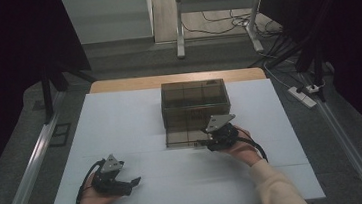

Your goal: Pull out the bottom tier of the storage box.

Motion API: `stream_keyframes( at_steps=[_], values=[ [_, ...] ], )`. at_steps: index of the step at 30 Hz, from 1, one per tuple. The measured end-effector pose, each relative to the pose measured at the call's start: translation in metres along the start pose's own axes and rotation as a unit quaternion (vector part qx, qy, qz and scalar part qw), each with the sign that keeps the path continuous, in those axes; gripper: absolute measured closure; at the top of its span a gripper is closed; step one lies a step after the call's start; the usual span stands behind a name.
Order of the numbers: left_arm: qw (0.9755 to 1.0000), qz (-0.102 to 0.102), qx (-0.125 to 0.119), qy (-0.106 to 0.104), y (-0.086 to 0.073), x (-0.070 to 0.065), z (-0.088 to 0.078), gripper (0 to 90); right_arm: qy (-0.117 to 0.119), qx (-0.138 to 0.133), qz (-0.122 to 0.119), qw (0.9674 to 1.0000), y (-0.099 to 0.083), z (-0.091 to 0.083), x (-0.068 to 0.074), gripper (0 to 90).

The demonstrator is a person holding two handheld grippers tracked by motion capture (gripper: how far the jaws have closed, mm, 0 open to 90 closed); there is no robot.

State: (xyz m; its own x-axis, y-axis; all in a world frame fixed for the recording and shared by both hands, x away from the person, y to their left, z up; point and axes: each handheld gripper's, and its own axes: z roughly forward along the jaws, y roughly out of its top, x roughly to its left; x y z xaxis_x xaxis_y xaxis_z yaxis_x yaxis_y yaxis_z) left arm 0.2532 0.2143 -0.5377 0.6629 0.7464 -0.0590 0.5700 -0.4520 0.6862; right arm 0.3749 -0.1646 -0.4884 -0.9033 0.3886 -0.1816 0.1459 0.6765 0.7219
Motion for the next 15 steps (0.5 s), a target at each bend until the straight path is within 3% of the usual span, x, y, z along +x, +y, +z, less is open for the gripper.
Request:
stream_keyframes(
  at_steps=[15],
  values=[
    [0.9997, -0.01, -0.023, 0.001, 0.001, 0.001, -0.003, 12.2, -0.015, -0.009, 0.021, 0.9996, -0.01, -0.014, 0.002, 48.0]
  ],
)
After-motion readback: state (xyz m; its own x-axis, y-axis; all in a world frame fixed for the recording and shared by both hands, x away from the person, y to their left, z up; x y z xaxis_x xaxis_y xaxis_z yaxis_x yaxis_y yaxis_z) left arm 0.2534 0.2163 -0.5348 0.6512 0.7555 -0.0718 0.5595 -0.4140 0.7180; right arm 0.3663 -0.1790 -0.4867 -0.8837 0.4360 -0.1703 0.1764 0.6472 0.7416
